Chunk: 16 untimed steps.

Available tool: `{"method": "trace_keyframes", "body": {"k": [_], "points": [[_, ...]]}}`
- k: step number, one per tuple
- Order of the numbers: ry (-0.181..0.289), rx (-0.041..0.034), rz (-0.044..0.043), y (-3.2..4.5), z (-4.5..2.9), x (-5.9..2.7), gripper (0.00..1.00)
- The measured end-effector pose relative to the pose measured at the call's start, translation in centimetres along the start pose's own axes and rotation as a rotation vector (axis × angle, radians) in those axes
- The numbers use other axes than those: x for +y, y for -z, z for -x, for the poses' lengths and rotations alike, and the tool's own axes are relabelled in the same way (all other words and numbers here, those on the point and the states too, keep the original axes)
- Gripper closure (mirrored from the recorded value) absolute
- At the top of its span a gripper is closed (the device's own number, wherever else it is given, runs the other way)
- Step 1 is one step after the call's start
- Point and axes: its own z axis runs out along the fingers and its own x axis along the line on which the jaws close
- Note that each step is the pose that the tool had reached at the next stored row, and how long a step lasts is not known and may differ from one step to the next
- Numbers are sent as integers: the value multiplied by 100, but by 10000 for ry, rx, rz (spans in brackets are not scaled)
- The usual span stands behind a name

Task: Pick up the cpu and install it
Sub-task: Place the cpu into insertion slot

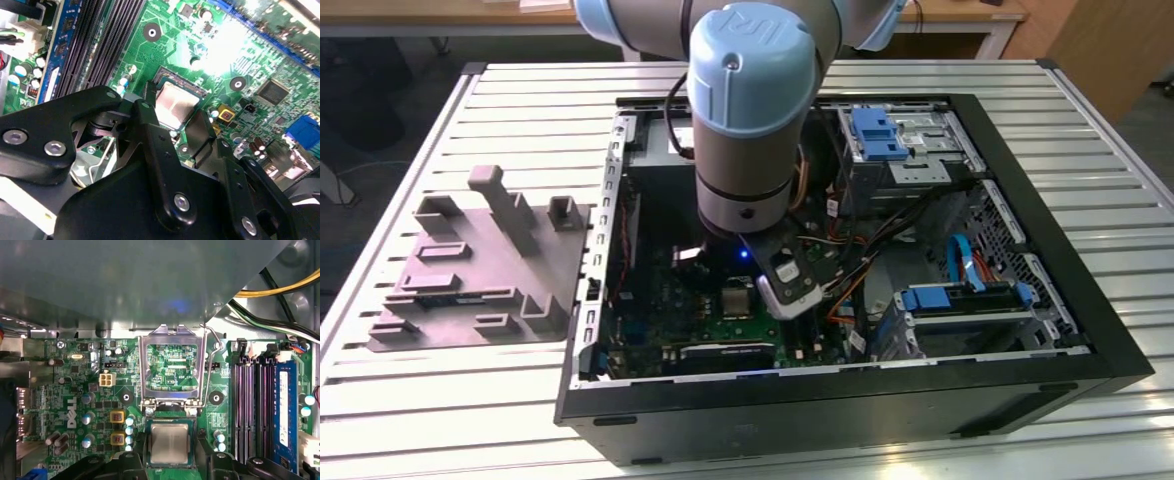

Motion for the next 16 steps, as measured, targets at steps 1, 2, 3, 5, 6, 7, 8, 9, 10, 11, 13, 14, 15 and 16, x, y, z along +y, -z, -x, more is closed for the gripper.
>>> {"method": "trace_keyframes", "body": {"k": [1, 2, 3, 5, 6, 7, 8, 9, 10, 11, 13, 14, 15, 16], "points": [[0, 1, 61, -7, 0, 0, 49], [1, 2, 115, -12, 0, 0, 49], [1, 2, 150, -13, 0, -1, 51], [0, 3, 157, -12, 0, 0, 57], [1, 3, 155, -9, 0, 0, 59], [4, 5, 145, -4, 0, 1, 59], [13, 4, 128, 1, 0, 0, 59], [35, 4, 100, 4, 0, -1, 59], [66, 5, 72, 4, 0, -1, 59], [94, 6, 40, 5, 0, -1, 59], [116, 8, 16, 6, 0, -1, 59], [118, 9, 14, 6, 0, -1, 59], [119, 8, 14, 4, 0, -1, 59], [120, 8, 17, 0, 0, -1, 59]]}}
